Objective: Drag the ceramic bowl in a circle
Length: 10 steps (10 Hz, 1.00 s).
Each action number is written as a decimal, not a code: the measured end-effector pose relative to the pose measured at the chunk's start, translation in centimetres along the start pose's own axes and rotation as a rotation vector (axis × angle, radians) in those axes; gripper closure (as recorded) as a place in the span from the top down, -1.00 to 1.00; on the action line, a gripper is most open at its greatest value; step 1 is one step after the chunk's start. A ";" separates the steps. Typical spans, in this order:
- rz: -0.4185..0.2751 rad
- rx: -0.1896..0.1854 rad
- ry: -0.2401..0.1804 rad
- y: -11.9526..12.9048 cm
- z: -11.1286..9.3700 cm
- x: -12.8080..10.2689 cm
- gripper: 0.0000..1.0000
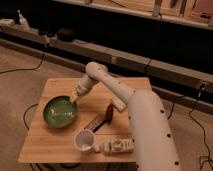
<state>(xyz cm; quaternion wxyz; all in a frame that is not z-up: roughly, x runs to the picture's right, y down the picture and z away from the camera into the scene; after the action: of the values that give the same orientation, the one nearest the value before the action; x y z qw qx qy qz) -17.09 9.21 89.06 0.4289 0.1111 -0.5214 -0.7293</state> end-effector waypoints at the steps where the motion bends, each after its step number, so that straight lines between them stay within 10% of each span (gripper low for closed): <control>1: -0.001 0.005 -0.015 -0.1 0.0 -1.8 -1.00; 10: 0.307 -0.158 0.183 9.7 -9.7 -8.8 -1.00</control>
<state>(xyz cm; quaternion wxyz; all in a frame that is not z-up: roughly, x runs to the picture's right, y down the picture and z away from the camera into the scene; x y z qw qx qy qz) -0.90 8.47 90.64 0.5882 0.0618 -0.4320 -0.6808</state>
